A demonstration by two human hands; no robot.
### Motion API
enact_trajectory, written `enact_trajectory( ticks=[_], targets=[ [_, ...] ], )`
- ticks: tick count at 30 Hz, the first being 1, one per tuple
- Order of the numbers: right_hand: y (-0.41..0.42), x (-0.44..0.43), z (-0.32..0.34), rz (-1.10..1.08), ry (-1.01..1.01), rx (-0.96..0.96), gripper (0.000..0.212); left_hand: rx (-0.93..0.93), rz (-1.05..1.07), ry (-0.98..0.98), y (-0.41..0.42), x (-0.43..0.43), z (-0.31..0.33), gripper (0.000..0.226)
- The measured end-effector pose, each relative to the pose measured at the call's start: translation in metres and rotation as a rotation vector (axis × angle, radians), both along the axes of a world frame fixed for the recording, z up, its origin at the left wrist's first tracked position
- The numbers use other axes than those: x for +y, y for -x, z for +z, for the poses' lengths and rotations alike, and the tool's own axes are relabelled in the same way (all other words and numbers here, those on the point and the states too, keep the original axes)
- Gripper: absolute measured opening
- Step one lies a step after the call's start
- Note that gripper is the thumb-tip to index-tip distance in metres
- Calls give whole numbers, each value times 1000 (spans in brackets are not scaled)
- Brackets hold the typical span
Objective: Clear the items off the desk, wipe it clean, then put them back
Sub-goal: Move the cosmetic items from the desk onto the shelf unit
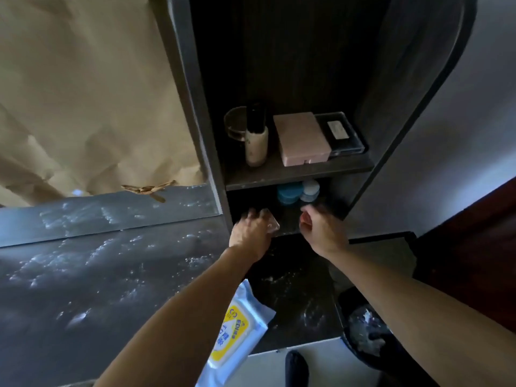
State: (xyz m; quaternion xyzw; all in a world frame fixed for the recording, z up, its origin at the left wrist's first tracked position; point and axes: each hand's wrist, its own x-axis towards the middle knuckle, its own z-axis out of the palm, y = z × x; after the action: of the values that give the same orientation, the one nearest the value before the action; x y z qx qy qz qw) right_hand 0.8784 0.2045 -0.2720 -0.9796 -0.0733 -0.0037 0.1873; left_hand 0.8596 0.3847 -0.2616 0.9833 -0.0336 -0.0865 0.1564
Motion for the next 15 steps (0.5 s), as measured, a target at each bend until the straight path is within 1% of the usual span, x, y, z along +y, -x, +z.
enact_trajectory(
  ticks=[5, 8, 12, 15],
  targets=[
    [-27, -3, -25, 54, -29, 12, 31, 52, 97, 50, -24, -4, -26, 56],
    [-34, -11, -36, 72, -66, 19, 25, 48, 117, 62, -28, -4, -34, 52],
    [-41, -16, -43, 112, -110, -5, 22, 43, 157, 67, -32, -5, -43, 50],
    [-44, -14, -42, 116, -115, -15, 21, 42, 145, 106, -33, -5, -47, 53]
  ],
)
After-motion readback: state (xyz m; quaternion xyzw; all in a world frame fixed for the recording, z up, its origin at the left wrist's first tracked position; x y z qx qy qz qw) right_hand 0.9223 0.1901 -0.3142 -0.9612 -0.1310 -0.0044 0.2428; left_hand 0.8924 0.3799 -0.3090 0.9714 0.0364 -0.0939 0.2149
